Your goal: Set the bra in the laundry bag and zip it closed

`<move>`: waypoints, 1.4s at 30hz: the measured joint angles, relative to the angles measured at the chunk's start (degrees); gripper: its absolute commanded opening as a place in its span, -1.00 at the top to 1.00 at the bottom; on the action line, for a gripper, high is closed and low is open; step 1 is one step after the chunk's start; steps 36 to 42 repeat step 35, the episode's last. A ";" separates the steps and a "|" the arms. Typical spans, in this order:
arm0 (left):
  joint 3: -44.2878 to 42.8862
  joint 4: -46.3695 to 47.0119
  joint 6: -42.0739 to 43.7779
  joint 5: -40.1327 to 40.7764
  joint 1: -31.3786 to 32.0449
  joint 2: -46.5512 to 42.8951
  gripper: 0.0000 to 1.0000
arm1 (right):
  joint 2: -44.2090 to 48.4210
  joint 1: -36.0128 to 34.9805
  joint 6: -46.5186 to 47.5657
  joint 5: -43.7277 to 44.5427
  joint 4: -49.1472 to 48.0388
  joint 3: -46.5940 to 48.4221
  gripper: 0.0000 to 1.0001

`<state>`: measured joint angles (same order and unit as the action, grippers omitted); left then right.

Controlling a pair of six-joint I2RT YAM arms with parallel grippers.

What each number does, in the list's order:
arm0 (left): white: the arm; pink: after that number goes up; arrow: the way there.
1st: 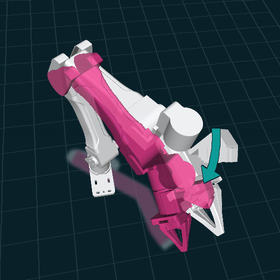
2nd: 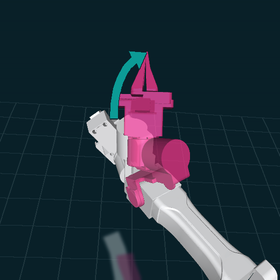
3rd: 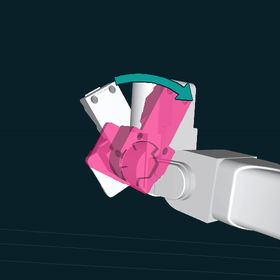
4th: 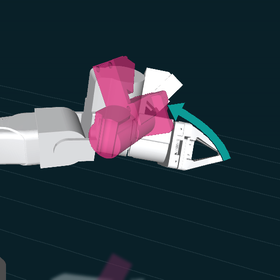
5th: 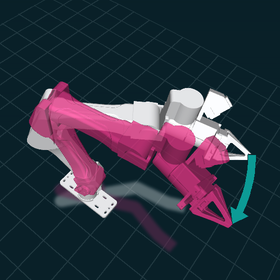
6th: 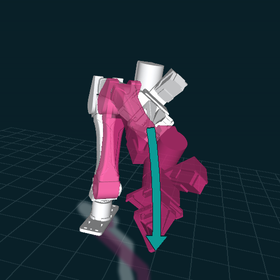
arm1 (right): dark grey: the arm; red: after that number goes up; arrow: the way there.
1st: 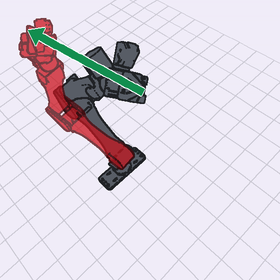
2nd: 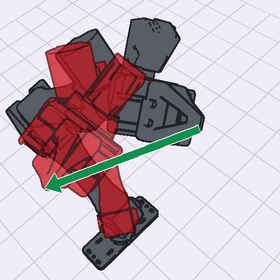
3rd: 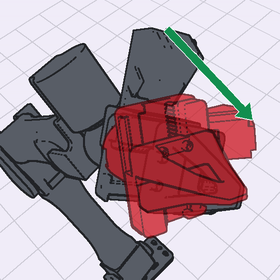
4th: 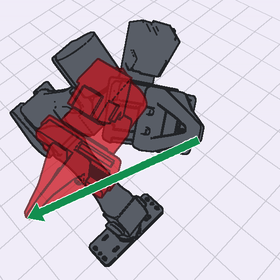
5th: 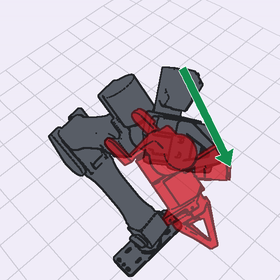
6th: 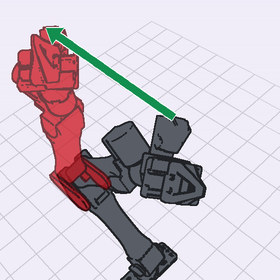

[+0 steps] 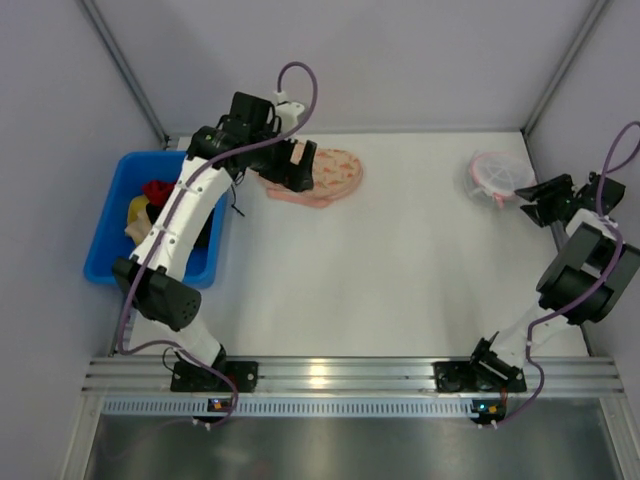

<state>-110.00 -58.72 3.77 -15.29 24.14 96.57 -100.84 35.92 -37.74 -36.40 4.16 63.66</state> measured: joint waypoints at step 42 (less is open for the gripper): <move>40.37 1.81 0.72 6.36 -16.94 -39.80 -0.97 | 40.89 -41.40 45.66 -0.61 45.90 -5.99 -0.99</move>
